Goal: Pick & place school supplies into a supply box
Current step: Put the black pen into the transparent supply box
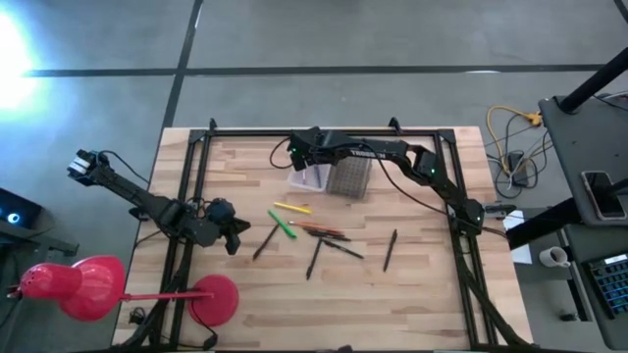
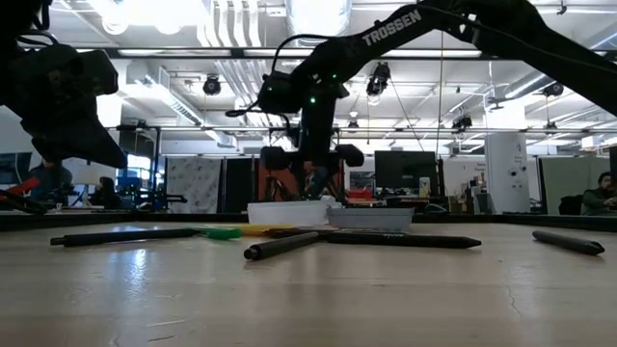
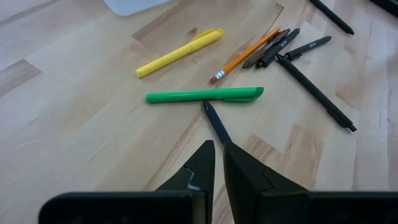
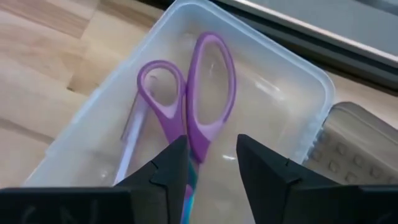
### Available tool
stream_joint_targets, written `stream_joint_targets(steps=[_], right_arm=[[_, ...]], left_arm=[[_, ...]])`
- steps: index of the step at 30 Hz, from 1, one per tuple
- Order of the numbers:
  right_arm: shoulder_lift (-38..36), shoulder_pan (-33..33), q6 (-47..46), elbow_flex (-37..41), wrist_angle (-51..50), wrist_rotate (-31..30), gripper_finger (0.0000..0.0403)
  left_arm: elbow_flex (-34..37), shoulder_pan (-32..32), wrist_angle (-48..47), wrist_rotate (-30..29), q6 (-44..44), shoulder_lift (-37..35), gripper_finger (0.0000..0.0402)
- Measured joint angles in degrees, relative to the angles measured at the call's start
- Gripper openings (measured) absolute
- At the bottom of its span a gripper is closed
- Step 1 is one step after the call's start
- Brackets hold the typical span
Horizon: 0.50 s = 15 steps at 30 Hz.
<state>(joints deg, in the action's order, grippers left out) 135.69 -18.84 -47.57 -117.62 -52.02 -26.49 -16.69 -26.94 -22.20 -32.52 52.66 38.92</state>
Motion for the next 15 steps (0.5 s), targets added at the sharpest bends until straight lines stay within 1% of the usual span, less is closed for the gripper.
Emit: stream_joint_targets(steps=[3,6,7,9,11,12,13,15], right_arm=[[-1.5,0.8,1.7,0.0,0.2,1.3,0.0132],[-3.7,1.5,6.6,0.0,0.4,5.6,0.0132],[-4.3,1.7,9.5,0.0,0.3,8.1,0.0132],[-5.6,2.1,17.4,0.0,-0.2,15.3,0.0129],[-6.8,2.9,25.4,0.0,-2.4,22.9,0.0125],[-7.3,3.6,28.6,0.0,-4.4,25.6,0.0122],[-7.9,4.3,30.7,0.0,-6.8,26.7,0.012],[-8.7,6.1,33.3,0.1,-11.7,26.5,0.0114]], left_arm=[[0.0,0.0,0.1,0.0,0.0,0.0,0.0017],[0.0,0.0,0.1,0.0,0.0,0.0,0.0017],[0.0,0.0,0.1,0.0,0.1,0.0,0.0017],[0.0,0.0,0.1,0.0,0.9,0.0,0.0017],[0.0,0.0,0.2,0.0,1.5,0.0,0.0017],[0.0,0.0,0.1,0.0,1.7,0.0,0.0017],[0.0,0.0,0.1,0.0,1.7,0.0,0.0017],[0.0,0.0,0.2,0.0,1.7,0.0,0.0017]])
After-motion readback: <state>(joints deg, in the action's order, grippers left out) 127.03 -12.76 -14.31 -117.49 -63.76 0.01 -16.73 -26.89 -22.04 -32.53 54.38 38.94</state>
